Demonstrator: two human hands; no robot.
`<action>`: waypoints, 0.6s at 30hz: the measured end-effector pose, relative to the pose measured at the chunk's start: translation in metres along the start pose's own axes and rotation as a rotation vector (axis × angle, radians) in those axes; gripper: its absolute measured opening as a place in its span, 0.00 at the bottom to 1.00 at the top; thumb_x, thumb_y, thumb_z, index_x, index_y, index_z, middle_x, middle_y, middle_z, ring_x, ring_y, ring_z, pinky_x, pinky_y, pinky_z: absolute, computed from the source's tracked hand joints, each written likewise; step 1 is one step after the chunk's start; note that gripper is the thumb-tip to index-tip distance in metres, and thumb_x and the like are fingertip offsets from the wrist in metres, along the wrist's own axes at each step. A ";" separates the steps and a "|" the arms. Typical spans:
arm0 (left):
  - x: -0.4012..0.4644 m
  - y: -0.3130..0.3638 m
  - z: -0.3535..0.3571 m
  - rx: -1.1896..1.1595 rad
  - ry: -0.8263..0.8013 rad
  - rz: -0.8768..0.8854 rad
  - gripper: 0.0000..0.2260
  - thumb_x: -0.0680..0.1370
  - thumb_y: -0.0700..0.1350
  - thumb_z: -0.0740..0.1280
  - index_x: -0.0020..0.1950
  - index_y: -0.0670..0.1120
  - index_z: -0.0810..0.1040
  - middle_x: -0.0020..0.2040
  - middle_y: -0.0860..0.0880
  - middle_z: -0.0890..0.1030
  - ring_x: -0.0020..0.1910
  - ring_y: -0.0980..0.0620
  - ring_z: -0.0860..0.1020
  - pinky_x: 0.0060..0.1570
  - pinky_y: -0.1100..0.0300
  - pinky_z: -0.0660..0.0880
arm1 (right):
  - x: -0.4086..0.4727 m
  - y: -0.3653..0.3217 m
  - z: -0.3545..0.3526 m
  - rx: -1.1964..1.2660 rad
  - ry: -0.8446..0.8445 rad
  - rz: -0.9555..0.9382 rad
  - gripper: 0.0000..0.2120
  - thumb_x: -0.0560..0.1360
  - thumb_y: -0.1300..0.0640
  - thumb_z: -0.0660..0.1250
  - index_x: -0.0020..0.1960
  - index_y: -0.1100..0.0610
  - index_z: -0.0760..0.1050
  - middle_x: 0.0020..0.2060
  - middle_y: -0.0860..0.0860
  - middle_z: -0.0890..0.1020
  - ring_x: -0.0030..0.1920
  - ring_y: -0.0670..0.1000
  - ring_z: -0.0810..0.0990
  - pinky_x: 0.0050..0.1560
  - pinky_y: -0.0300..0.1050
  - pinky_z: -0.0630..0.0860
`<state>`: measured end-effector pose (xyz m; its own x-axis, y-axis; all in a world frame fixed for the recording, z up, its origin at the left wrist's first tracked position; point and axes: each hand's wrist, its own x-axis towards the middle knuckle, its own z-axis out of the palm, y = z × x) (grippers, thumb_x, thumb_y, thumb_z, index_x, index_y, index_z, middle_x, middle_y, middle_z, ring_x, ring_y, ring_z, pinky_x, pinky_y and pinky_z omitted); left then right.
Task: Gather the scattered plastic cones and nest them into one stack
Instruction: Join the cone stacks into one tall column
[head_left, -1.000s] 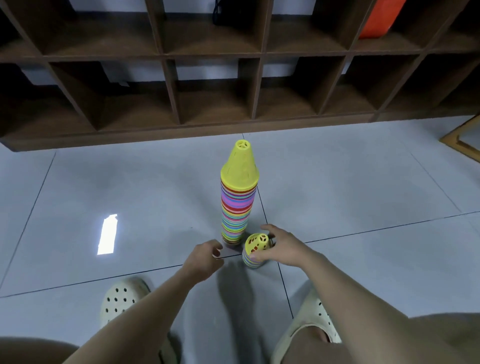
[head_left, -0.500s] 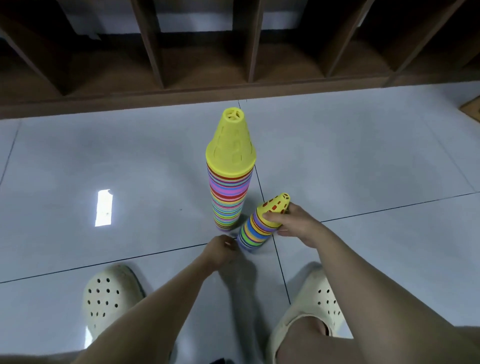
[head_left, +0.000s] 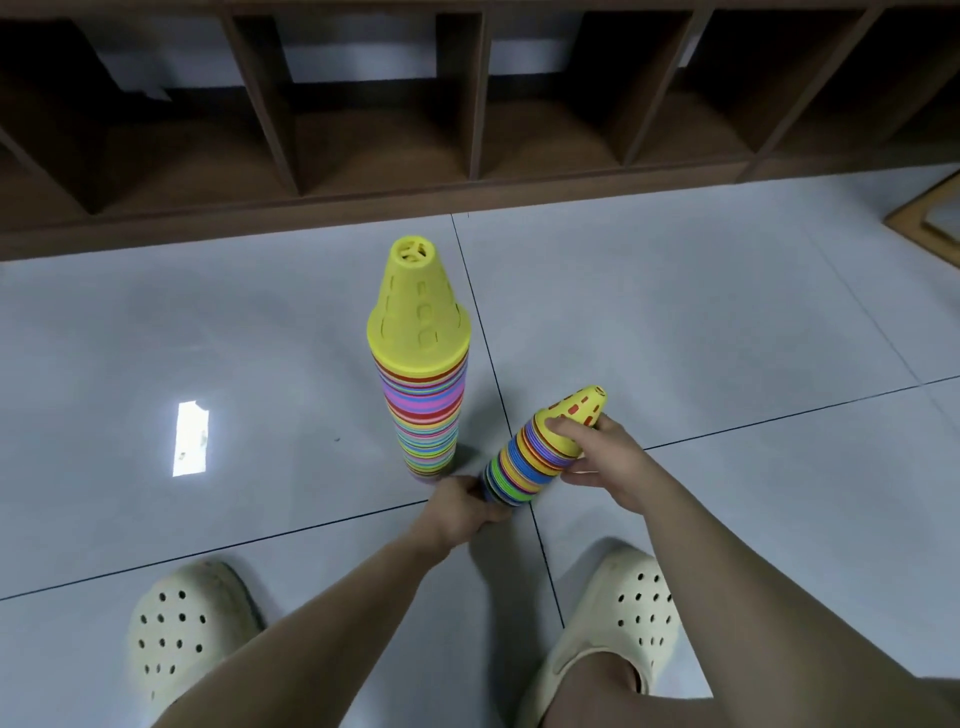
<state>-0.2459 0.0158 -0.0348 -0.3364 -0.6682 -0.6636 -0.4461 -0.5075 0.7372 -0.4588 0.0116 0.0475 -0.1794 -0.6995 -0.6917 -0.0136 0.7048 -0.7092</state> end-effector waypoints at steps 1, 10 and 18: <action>-0.004 0.007 0.005 0.007 0.008 0.025 0.09 0.71 0.40 0.76 0.49 0.42 0.82 0.38 0.46 0.82 0.36 0.51 0.77 0.35 0.60 0.75 | -0.005 -0.004 -0.007 -0.003 0.017 -0.010 0.18 0.74 0.45 0.74 0.60 0.50 0.76 0.54 0.52 0.85 0.53 0.56 0.85 0.56 0.55 0.82; -0.064 0.120 0.031 -0.184 0.044 0.336 0.06 0.76 0.37 0.73 0.52 0.44 0.83 0.42 0.47 0.86 0.36 0.58 0.79 0.37 0.66 0.73 | -0.099 -0.107 -0.057 0.012 0.152 -0.288 0.18 0.73 0.44 0.73 0.60 0.49 0.77 0.54 0.50 0.85 0.52 0.54 0.85 0.53 0.57 0.83; -0.146 0.207 0.027 -0.178 0.112 0.562 0.07 0.74 0.39 0.74 0.51 0.40 0.83 0.38 0.45 0.84 0.36 0.54 0.80 0.39 0.60 0.73 | -0.218 -0.190 -0.058 -0.123 0.309 -0.625 0.12 0.76 0.42 0.70 0.54 0.46 0.74 0.50 0.46 0.84 0.52 0.48 0.83 0.53 0.57 0.83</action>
<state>-0.3120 0.0230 0.2110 -0.3866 -0.9091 -0.1550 -0.0755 -0.1363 0.9878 -0.4740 0.0365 0.3410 -0.3720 -0.9250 -0.0767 -0.3130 0.2027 -0.9279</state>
